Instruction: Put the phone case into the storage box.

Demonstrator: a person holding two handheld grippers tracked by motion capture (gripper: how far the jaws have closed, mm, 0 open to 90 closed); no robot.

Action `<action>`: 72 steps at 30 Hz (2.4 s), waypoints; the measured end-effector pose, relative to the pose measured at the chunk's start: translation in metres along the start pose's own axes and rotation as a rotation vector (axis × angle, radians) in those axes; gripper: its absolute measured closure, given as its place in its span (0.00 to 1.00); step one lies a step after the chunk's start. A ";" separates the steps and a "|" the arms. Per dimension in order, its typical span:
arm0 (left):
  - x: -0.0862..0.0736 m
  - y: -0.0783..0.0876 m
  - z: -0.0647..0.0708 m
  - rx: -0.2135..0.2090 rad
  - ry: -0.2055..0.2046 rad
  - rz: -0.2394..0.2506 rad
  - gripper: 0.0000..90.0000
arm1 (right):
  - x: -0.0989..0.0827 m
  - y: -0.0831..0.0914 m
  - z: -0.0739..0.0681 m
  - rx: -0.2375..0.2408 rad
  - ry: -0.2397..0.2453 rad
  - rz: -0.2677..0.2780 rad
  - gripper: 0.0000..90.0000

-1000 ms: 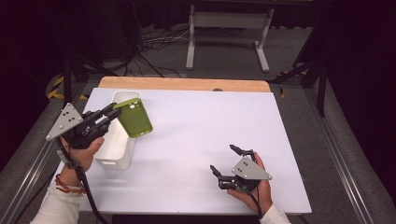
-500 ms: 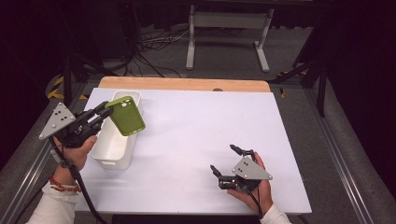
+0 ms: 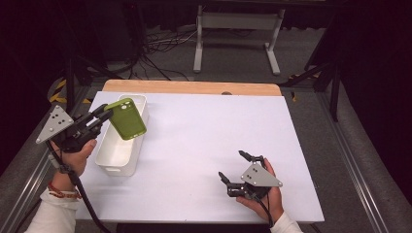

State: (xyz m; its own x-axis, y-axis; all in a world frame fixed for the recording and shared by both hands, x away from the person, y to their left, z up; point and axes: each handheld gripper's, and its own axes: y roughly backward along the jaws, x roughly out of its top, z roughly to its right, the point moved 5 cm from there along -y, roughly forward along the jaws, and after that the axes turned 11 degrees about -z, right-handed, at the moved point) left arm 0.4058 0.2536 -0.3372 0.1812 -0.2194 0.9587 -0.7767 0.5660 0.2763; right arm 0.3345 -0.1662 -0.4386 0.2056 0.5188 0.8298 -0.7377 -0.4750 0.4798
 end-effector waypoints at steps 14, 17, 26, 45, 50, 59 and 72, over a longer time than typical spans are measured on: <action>-0.005 0.002 -0.018 0.038 0.022 -0.007 0.87 | 0.000 -0.001 0.000 0.003 -0.002 0.002 0.13; -0.007 0.002 -0.022 0.046 0.030 -0.012 0.87 | 0.000 -0.002 -0.001 0.009 0.002 -0.002 0.13; -0.013 -0.007 -0.040 0.062 0.027 -0.036 0.87 | 0.000 -0.006 -0.004 0.011 -0.001 -0.009 0.13; -0.016 -0.053 -0.060 0.034 -0.051 -0.112 0.87 | -0.004 -0.012 -0.004 0.016 -0.009 -0.042 0.13; -0.020 -0.065 -0.068 0.030 -0.040 -0.137 0.86 | -0.005 -0.015 -0.004 0.019 -0.012 -0.050 0.13; -0.025 -0.090 -0.073 0.013 -0.060 -0.179 0.86 | -0.006 -0.018 -0.001 0.016 -0.022 -0.065 0.13; -0.034 -0.115 -0.084 0.047 -0.083 -0.211 0.86 | -0.008 -0.022 -0.001 0.020 -0.019 -0.083 0.13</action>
State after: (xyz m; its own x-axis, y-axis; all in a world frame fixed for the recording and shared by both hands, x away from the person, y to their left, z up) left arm 0.5397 0.2633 -0.3959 0.2942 -0.3948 0.8704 -0.7543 0.4633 0.4651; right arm 0.3486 -0.1593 -0.4564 0.2784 0.5434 0.7919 -0.7042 -0.4452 0.5531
